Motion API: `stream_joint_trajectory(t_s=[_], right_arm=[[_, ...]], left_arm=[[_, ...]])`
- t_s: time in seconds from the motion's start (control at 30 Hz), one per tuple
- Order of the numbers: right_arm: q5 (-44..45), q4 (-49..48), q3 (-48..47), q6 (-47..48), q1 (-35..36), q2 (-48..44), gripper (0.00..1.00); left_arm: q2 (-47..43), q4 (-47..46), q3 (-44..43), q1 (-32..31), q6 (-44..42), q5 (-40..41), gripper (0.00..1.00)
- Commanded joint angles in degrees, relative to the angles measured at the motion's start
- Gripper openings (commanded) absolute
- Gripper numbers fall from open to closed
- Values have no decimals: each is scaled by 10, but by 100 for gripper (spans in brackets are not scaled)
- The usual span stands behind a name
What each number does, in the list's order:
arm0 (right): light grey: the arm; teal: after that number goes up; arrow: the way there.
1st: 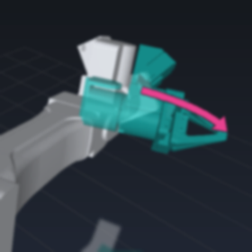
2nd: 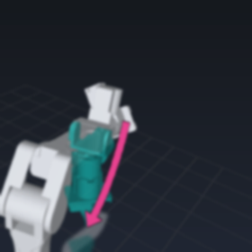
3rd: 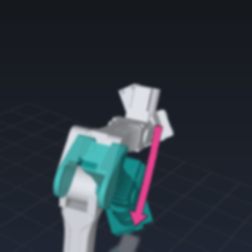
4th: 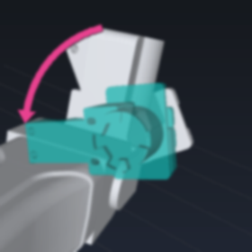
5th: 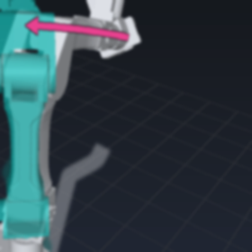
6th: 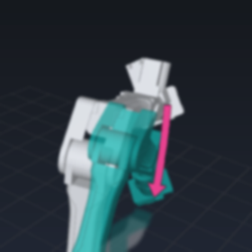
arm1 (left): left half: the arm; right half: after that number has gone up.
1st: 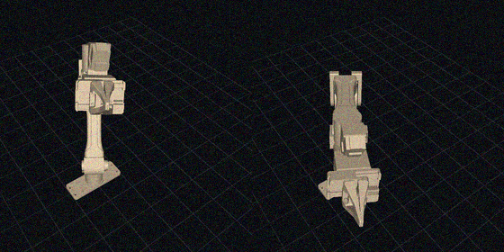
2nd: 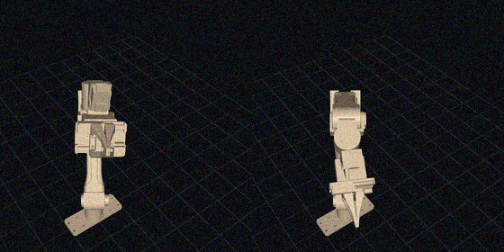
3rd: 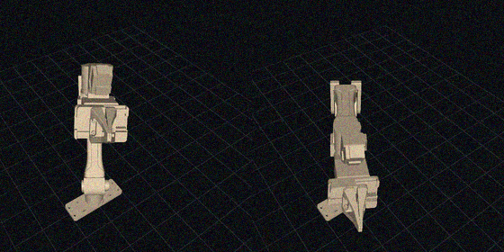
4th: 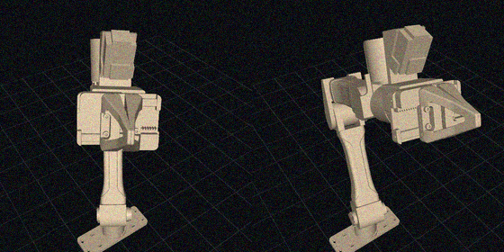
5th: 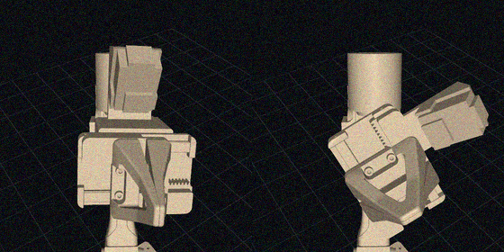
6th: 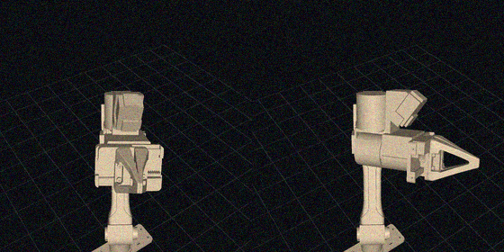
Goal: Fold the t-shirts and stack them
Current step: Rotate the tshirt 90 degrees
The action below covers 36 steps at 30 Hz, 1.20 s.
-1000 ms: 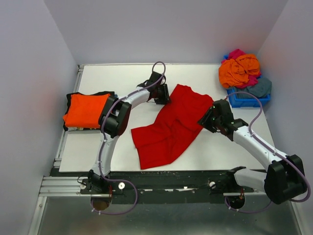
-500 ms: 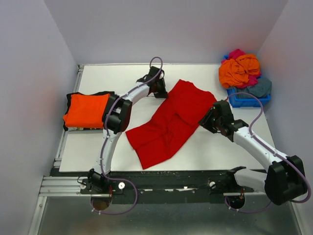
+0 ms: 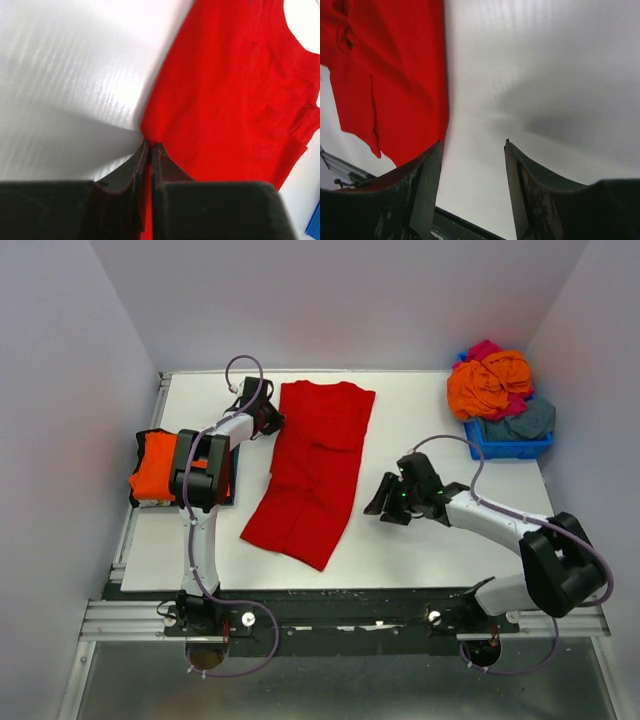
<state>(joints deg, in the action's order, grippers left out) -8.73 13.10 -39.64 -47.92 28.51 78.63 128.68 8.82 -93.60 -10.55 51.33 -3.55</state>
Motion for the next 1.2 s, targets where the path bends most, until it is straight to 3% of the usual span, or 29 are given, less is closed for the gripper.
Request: stream_joint_trajectory(t_s=[0.0, 0.2, 0.47, 0.57, 0.67, 1.0, 1.17], right_arm=[[-23, -40, -32, -31, 67, 39, 61], [-19, -49, -71, -68, 133, 120, 61], [-6, -63, -63, -123, 190, 166, 49], [9, -60, -55, -132, 194, 166, 31], [38, -14, -69, -123, 192, 163, 1], [64, 42, 22, -82, 143, 67, 1], [79, 81, 55, -49, 116, -1, 1]], left_arm=[[-22, -31, 13, -15, 9, 20, 25], [-5, -3, -22, -4, -3, -3, 41], [-1, -6, -29, 1, -4, -15, 41], [6, -5, -35, 1, -4, -21, 41], [3, -7, -24, 1, 1, -18, 41], [-41, -59, 65, 0, -9, -26, 41], [-51, -86, 94, -1, -9, -37, 49]])
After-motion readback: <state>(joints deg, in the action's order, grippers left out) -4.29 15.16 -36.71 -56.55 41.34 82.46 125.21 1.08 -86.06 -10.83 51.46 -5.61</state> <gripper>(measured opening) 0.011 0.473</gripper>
